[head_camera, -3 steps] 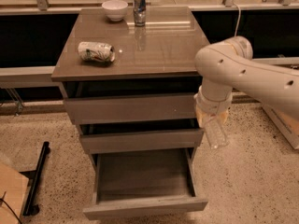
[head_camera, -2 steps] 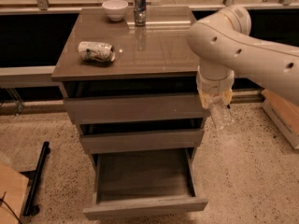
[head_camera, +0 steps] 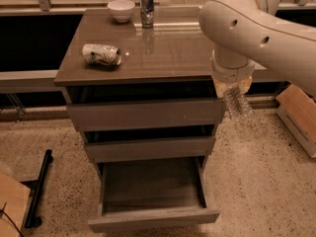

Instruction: Pick water bottle from bottom drawer and place on counter

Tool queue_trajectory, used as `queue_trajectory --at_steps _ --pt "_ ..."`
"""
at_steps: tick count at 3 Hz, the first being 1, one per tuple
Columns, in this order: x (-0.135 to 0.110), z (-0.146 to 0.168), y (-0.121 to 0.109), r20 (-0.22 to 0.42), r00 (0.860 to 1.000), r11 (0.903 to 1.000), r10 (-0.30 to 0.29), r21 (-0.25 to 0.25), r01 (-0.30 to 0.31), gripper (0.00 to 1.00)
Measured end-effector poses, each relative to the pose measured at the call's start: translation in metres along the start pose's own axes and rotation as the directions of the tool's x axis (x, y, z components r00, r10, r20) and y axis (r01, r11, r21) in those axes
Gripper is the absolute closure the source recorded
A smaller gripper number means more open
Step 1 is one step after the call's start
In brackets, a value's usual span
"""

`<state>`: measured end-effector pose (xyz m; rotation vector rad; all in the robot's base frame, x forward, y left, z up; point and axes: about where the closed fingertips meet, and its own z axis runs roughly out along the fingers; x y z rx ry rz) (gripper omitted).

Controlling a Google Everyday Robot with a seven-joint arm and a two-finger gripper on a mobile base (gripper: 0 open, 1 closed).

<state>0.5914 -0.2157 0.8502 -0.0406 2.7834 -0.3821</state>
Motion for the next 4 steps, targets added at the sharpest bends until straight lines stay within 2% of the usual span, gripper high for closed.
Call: queue_trajectory --at_steps 1,2,3,4 --pt "-0.022 -0.008 0.004 0.027 1.0 0.9998 -0.011 -0.018 0.011 1.0" --pt "-0.055 -0.018 0.019 0.062 0.997 0.9952 -0.037 -0.088 0.043 1.0" --pt "-0.086 -0.022 0.035 0.079 0.995 0.9799 -0.058 -0.186 0.072 1.0" --pt "-0.115 -0.018 0.052 0.086 0.994 0.9543 -0.06 -0.287 0.083 1.0"
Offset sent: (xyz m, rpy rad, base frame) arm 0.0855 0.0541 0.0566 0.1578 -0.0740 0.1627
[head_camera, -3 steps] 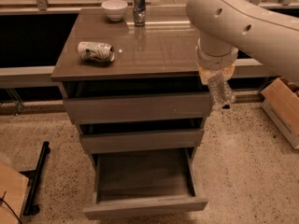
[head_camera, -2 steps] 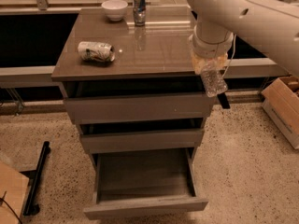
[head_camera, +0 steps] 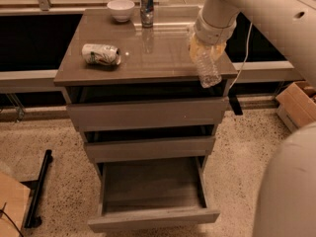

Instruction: Pick water bottle from bottom drawer and place on counter

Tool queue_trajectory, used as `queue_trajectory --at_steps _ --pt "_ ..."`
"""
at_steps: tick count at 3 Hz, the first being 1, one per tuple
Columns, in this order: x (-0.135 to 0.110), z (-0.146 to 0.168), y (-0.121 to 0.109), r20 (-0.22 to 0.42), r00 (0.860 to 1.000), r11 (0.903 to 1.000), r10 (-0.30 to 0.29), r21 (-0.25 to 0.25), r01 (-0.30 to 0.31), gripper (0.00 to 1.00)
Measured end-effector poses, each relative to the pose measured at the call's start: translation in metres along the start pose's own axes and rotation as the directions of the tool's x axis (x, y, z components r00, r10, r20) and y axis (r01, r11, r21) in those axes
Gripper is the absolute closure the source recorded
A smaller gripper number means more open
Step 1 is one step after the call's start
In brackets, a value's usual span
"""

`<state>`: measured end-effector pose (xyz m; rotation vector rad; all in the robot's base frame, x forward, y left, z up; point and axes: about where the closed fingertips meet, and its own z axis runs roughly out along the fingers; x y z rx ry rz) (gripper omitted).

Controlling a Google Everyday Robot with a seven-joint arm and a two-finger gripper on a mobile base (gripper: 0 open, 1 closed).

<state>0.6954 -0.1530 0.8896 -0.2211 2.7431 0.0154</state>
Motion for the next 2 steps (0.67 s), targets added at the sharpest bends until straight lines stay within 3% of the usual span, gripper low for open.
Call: queue_trajectory --at_steps 1,2 --pt "-0.026 0.015 0.011 0.001 1.0 0.9965 0.001 -0.083 -0.001 1.0" --pt "-0.045 0.034 0.023 -0.015 1.0 0.9893 0.002 -0.146 -0.004 0.82"
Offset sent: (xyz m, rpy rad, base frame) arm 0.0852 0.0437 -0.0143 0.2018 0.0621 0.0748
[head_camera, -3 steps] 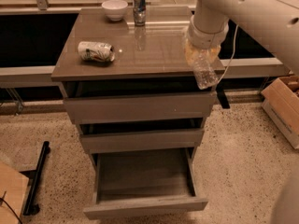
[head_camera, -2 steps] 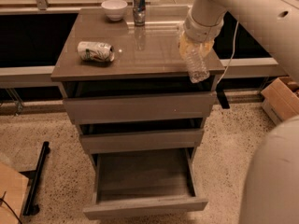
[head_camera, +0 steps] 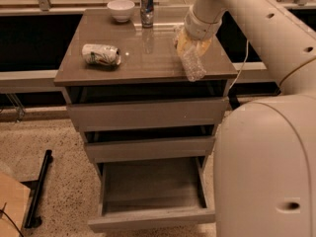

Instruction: Pick water bottle from bottom drawer and place on counter

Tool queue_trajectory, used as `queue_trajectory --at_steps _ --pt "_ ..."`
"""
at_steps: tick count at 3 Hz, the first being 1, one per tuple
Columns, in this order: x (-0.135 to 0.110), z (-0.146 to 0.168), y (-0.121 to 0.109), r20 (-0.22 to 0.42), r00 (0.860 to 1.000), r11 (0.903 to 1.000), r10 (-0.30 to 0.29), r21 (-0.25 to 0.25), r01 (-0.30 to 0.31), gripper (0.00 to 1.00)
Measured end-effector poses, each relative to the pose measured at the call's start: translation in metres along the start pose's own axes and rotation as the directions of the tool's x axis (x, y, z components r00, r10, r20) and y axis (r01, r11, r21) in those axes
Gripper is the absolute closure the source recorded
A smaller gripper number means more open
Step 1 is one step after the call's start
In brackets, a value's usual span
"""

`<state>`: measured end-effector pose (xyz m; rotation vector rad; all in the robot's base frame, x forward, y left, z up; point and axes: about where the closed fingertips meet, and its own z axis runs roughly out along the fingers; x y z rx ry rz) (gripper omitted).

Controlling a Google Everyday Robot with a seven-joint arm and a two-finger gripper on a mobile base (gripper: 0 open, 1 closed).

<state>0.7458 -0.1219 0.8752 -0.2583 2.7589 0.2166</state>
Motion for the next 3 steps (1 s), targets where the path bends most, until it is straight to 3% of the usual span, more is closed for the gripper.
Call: queue_trajectory --at_steps 2,3 --pt "-0.025 0.037 0.009 -0.029 0.999 0.9968 0.038 -0.07 -0.04 0.35" --pt "-0.037 0.036 0.018 -0.008 0.999 0.9951 0.034 -0.093 -0.034 0.12"
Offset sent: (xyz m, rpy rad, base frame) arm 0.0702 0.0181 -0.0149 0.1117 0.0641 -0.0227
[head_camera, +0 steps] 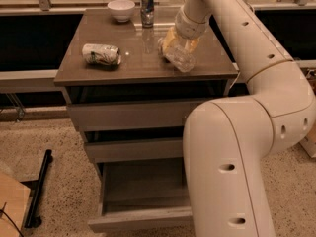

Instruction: Pick water bottle from bottom drawer and place on counter

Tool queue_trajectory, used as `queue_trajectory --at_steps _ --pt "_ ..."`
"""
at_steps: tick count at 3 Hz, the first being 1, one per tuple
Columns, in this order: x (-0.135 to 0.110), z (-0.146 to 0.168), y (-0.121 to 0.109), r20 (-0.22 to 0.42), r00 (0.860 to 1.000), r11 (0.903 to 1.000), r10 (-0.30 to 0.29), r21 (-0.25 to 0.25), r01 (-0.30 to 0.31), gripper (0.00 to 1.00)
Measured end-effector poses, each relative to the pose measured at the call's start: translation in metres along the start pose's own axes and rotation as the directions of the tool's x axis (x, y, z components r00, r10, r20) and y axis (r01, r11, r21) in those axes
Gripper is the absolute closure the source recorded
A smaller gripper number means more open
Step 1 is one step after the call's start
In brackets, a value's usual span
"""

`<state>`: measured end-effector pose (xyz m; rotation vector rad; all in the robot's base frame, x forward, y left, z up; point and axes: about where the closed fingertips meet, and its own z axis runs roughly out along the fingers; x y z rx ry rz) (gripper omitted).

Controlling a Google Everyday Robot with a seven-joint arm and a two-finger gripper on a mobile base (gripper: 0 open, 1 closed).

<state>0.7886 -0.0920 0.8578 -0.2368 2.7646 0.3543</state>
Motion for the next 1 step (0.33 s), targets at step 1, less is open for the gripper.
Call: queue_trajectory --at_steps 1 --pt "-0.0023 0.0015 0.0006 0.006 1.0 1.0 -0.001 -0.002 0.001 0.0"
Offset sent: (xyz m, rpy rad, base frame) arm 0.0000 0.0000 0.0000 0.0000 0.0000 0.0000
